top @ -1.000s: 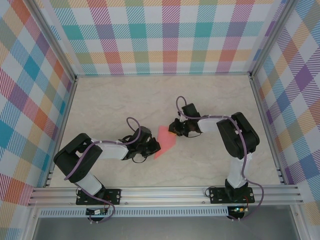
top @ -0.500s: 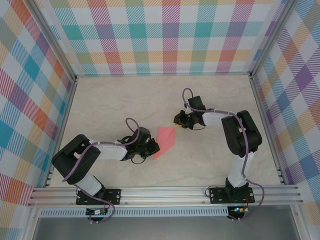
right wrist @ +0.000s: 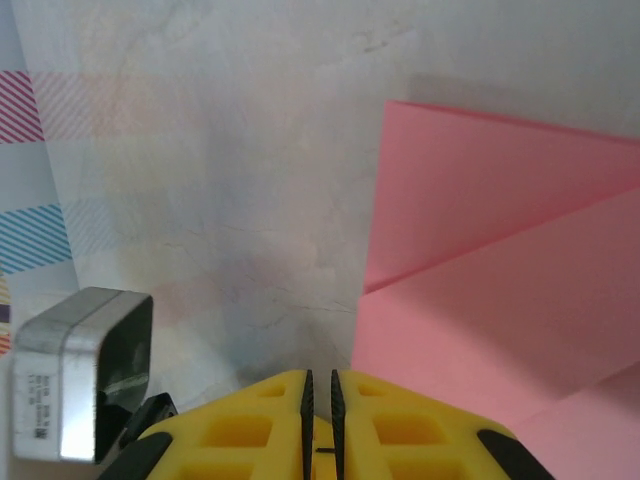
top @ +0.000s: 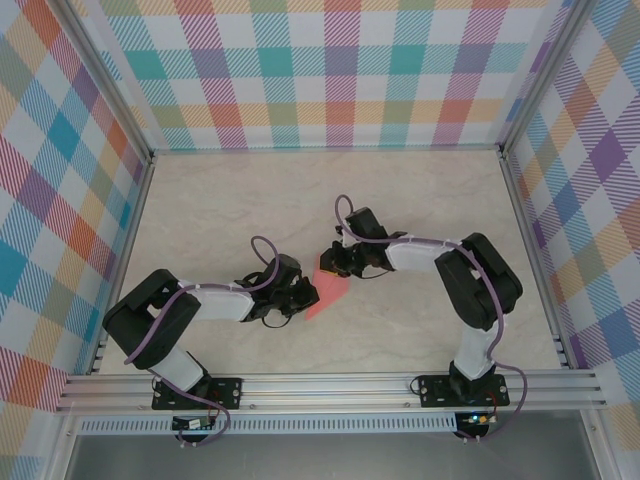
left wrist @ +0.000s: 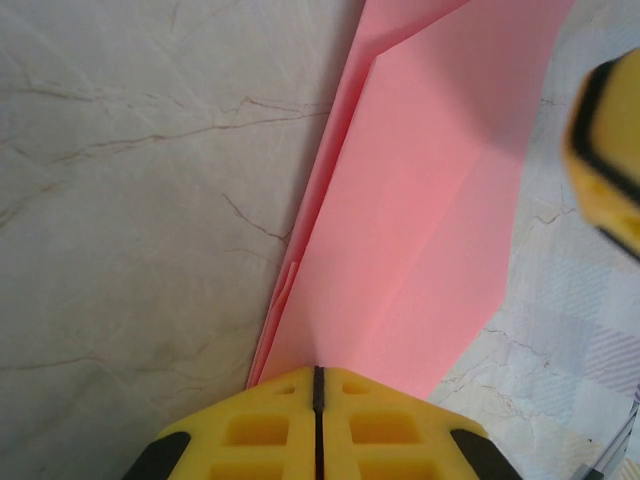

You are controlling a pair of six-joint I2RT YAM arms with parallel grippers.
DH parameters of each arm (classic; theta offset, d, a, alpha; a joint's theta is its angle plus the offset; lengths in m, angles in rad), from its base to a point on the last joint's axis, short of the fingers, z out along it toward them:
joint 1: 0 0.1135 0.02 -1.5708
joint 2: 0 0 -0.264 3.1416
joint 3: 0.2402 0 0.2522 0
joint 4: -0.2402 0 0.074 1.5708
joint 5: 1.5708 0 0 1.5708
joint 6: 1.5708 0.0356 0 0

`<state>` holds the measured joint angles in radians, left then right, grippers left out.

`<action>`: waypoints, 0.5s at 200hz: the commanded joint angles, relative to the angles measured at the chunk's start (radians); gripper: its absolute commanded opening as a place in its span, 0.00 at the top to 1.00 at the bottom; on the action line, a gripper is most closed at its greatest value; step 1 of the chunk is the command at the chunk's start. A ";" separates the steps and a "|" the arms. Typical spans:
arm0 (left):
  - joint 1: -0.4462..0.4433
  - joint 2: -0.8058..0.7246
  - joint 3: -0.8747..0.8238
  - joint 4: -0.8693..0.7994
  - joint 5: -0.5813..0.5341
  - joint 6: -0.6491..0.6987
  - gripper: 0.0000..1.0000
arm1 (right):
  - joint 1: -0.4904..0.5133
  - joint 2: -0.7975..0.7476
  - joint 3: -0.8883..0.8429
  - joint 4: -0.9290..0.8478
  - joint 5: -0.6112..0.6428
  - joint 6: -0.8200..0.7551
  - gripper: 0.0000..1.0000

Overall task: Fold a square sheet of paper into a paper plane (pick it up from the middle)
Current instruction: Fourth fold the wing at the center of the table.

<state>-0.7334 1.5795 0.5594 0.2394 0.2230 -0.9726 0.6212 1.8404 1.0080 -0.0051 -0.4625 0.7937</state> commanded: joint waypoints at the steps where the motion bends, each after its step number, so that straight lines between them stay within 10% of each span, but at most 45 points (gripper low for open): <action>1: -0.007 0.030 -0.050 -0.169 -0.018 0.020 0.93 | -0.009 0.041 -0.014 0.036 -0.021 0.019 0.84; 100: -0.007 0.031 -0.053 -0.163 -0.024 0.020 0.92 | -0.009 0.044 0.019 0.011 -0.011 0.014 0.83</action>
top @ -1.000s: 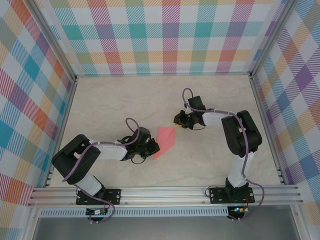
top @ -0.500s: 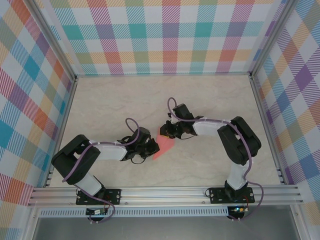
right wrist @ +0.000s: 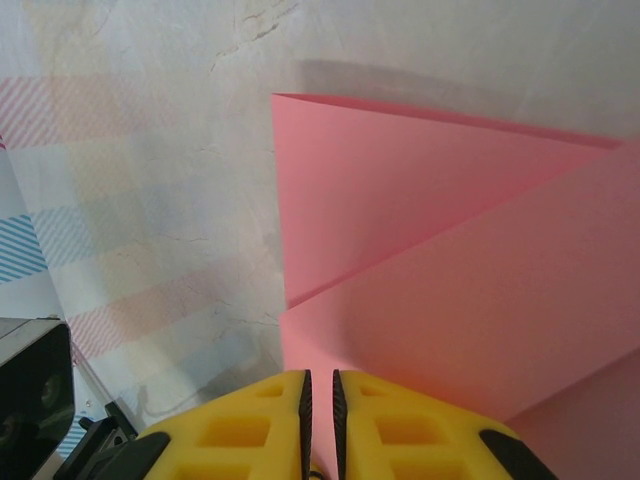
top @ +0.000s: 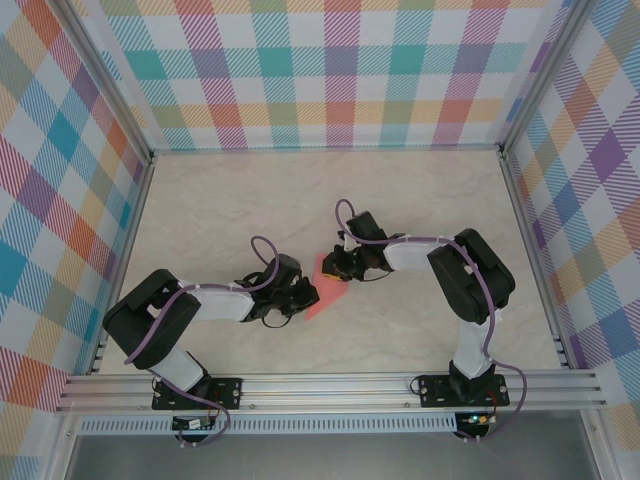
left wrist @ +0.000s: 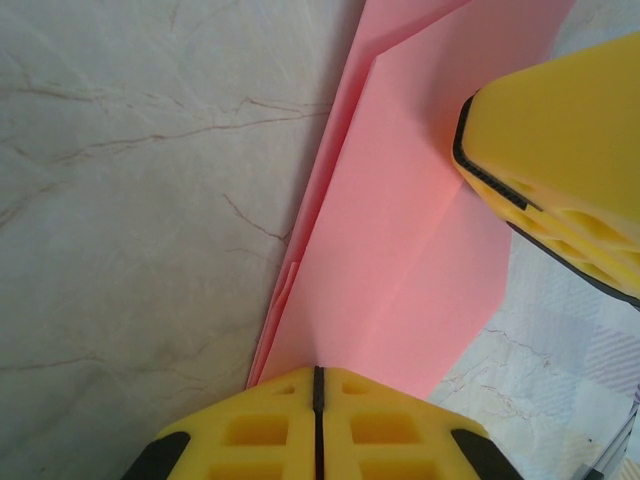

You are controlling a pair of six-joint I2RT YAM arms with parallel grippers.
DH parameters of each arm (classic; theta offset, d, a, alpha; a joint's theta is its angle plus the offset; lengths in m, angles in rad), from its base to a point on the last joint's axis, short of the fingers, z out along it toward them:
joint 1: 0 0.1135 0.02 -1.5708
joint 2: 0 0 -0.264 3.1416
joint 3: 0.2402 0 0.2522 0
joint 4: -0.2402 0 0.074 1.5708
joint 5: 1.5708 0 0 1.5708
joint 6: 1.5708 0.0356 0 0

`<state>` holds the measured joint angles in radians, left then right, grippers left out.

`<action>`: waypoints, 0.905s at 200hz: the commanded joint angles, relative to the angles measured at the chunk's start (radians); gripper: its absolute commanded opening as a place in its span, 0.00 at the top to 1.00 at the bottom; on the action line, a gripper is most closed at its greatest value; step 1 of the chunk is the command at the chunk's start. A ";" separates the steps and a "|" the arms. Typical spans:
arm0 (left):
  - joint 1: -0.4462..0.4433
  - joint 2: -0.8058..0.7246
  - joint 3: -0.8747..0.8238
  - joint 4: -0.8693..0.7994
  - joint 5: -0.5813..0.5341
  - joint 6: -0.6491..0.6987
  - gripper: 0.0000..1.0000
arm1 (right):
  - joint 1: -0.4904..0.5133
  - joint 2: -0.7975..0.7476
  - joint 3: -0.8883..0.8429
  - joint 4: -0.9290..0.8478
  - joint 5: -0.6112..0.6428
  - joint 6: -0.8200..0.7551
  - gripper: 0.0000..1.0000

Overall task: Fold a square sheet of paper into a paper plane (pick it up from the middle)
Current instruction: Fourth fold the wing at the center of the table.

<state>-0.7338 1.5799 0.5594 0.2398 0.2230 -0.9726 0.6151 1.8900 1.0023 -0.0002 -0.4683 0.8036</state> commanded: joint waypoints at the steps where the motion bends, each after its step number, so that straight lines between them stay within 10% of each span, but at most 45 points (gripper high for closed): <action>1: -0.007 0.031 -0.053 -0.163 -0.024 0.019 0.92 | -0.003 -0.005 0.025 0.006 -0.005 0.004 0.83; 181: -0.004 -0.021 0.012 -0.226 0.094 0.073 0.84 | -0.005 0.083 -0.050 -0.010 0.109 0.000 0.87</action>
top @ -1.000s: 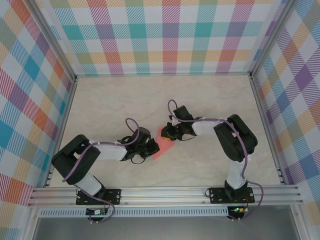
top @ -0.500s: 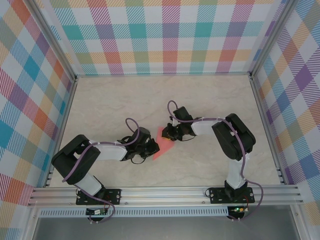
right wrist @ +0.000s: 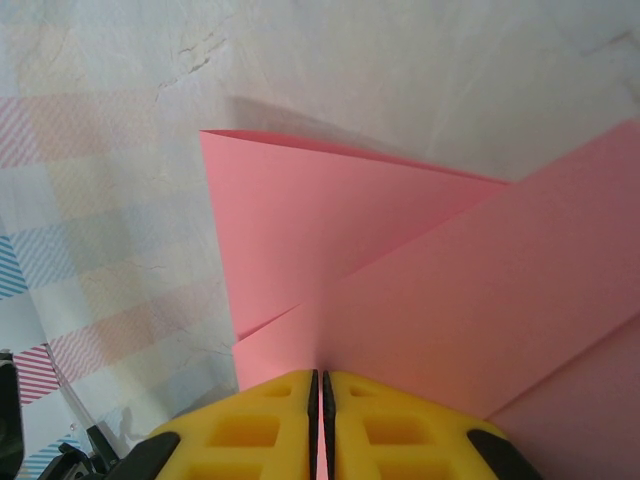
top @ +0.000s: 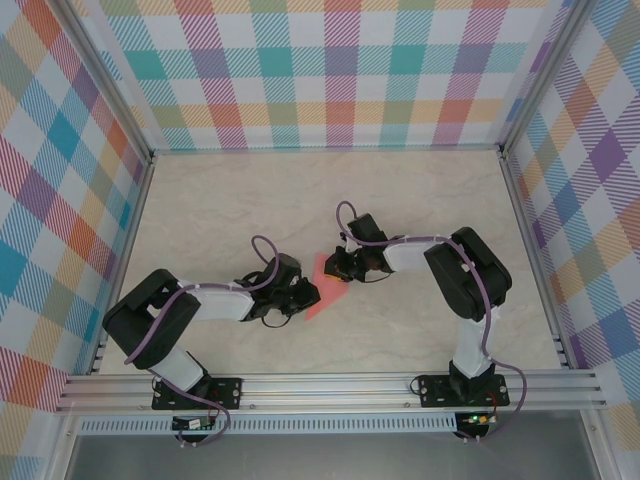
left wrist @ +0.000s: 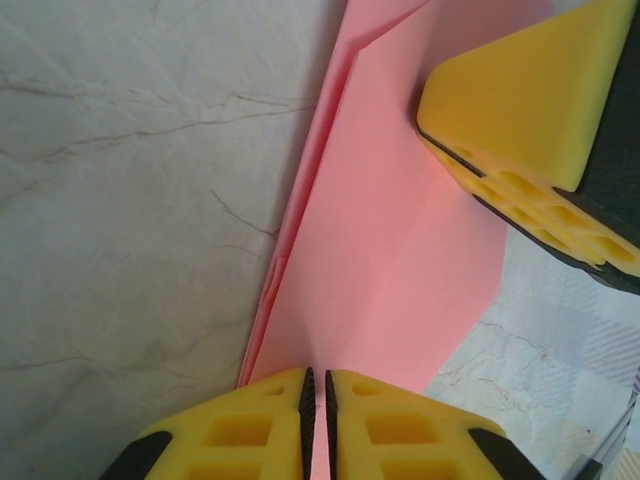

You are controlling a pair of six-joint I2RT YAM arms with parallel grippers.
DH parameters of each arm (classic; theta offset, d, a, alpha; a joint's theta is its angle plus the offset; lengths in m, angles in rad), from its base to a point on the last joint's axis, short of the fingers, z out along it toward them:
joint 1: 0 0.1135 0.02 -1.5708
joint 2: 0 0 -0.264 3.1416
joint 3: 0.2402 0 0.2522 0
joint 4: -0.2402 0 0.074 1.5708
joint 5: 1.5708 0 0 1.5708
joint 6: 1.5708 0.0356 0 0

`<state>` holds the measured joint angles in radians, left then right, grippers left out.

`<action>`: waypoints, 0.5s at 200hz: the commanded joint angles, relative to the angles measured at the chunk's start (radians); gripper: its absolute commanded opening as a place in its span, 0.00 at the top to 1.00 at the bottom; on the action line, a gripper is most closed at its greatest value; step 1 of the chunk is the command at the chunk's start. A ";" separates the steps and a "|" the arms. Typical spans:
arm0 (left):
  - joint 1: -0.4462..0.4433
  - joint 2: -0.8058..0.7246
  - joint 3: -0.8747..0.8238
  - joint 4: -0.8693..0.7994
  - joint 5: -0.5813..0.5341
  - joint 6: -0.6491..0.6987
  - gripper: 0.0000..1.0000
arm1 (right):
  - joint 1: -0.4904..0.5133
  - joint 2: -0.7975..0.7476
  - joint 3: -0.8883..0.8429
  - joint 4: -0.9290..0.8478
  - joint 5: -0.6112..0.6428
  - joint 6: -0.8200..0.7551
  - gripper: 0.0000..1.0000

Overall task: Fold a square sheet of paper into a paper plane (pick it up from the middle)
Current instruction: Fourth fold the wing at the center of the table.

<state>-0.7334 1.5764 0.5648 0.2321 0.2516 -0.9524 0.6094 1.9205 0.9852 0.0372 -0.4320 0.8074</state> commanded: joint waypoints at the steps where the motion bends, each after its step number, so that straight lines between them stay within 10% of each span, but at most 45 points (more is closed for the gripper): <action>1: -0.003 -0.019 0.011 -0.226 0.067 0.056 0.84 | 0.001 0.053 -0.033 -0.048 0.073 -0.004 0.87; 100: 0.028 -0.052 0.139 -0.263 0.127 0.061 0.78 | 0.001 0.049 -0.036 -0.059 0.073 -0.011 0.87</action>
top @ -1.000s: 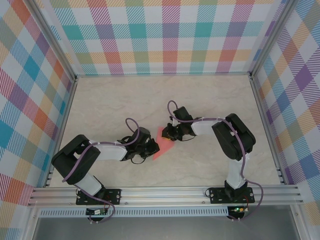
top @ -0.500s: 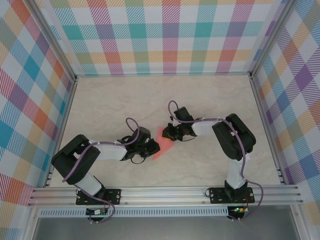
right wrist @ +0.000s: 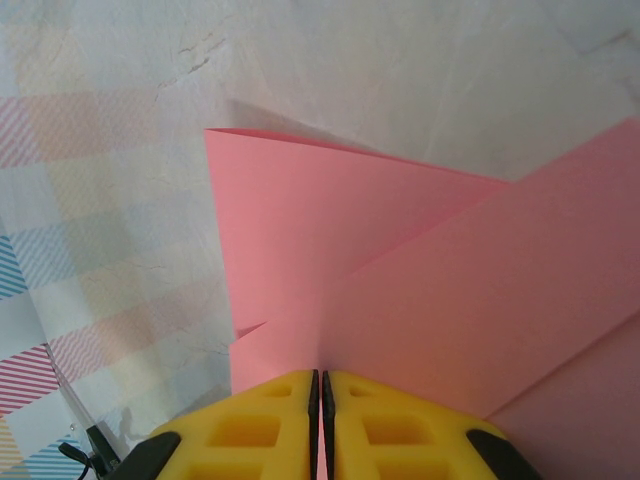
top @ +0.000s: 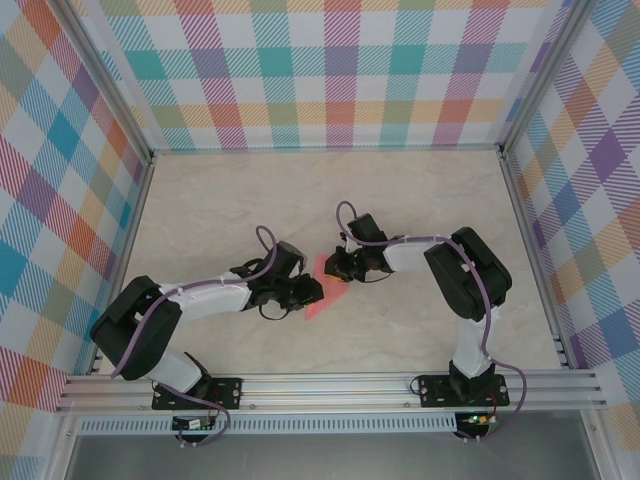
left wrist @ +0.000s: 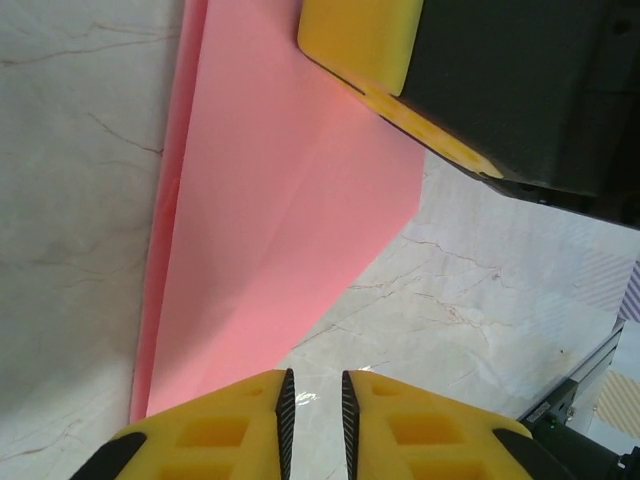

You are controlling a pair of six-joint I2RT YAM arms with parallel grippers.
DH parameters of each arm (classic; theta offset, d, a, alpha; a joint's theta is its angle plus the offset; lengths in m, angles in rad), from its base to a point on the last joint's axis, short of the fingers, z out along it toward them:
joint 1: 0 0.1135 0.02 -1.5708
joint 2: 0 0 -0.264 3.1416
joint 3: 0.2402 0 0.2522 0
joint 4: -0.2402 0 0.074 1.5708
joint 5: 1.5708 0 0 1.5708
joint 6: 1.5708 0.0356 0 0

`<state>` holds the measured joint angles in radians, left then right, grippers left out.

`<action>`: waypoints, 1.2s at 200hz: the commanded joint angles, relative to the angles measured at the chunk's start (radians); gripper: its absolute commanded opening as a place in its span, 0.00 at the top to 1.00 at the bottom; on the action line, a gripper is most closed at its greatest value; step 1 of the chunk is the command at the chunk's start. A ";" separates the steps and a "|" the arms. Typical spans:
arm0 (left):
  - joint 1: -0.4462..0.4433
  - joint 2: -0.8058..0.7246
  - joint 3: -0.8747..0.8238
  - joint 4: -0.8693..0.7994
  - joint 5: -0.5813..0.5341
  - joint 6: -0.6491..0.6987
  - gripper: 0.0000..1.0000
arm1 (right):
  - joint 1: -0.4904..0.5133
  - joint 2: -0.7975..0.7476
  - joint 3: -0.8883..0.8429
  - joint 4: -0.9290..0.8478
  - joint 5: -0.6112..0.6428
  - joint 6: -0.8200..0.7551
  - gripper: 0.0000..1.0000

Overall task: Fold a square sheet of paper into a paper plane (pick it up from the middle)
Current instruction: Fourth fold the wing at the center of the table.

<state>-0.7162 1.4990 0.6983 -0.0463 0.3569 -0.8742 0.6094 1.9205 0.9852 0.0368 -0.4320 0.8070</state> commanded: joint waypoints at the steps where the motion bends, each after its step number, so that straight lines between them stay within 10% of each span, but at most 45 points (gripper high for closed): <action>1: 0.011 0.027 0.005 0.019 0.022 -0.019 0.78 | 0.001 0.049 -0.036 -0.059 0.073 -0.011 0.87; 240: 0.013 -0.097 -0.214 -0.099 0.134 0.028 0.73 | 0.001 0.048 -0.036 -0.097 0.102 -0.028 0.87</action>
<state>-0.7048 1.4635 0.5220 0.0120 0.4824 -0.8696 0.6094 1.9205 0.9852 0.0338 -0.4305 0.8032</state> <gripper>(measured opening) 0.261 0.133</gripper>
